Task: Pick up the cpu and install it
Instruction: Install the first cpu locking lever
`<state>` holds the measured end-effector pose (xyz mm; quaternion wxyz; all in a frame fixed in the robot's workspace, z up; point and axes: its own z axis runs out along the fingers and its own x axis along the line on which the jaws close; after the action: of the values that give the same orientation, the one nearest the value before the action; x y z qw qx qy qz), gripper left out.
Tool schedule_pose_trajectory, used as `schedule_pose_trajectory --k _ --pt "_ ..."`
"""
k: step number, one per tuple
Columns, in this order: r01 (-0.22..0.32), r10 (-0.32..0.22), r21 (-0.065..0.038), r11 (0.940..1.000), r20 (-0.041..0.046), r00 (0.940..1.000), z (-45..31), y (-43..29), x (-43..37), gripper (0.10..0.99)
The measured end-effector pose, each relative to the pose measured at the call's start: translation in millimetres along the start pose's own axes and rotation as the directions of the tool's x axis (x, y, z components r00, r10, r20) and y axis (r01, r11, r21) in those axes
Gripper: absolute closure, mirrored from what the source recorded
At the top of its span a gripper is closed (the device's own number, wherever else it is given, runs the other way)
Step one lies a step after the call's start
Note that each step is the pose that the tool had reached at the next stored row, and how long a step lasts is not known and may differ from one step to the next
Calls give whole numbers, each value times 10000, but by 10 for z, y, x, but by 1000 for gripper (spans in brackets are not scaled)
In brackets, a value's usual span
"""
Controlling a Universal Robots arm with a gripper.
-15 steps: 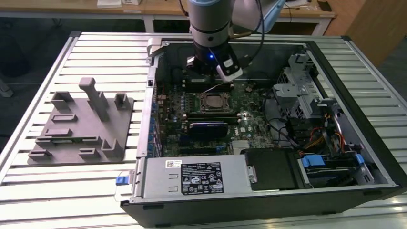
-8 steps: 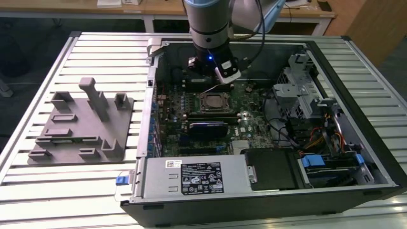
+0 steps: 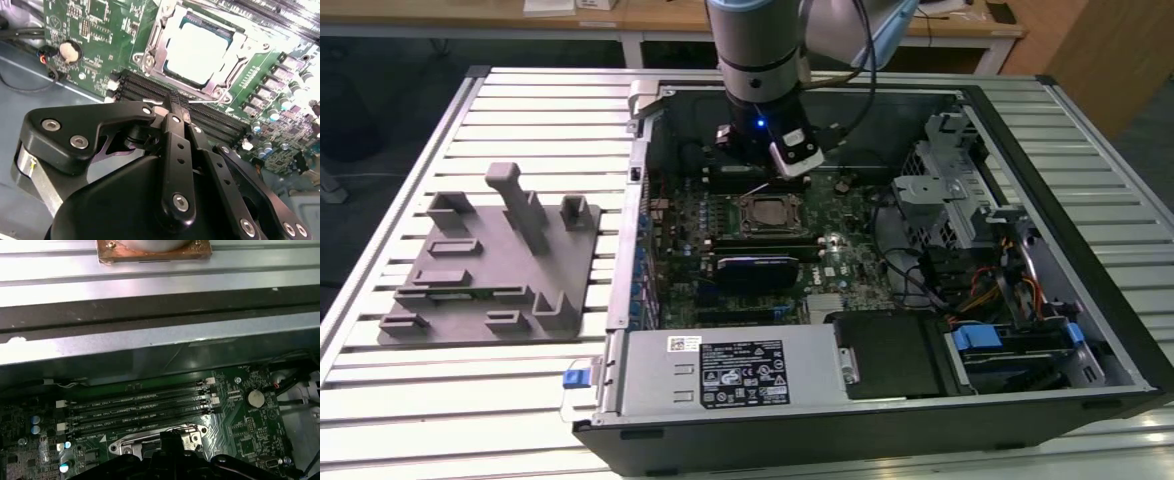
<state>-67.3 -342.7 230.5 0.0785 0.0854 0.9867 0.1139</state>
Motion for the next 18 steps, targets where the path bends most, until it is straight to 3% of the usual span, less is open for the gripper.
schedule_pose_trajectory --k 7,9,14,18 --pt "-179 179 42 9998 26 9998 39 -8 -5 980" --pt "-225 226 57 9997 -16 9997 56 -11 -5 980" --pt "-300 303 112 9995 -240 9993 102 -15 -4 980" --pt "-347 350 119 9993 -236 9991 119 -9 -1 980"
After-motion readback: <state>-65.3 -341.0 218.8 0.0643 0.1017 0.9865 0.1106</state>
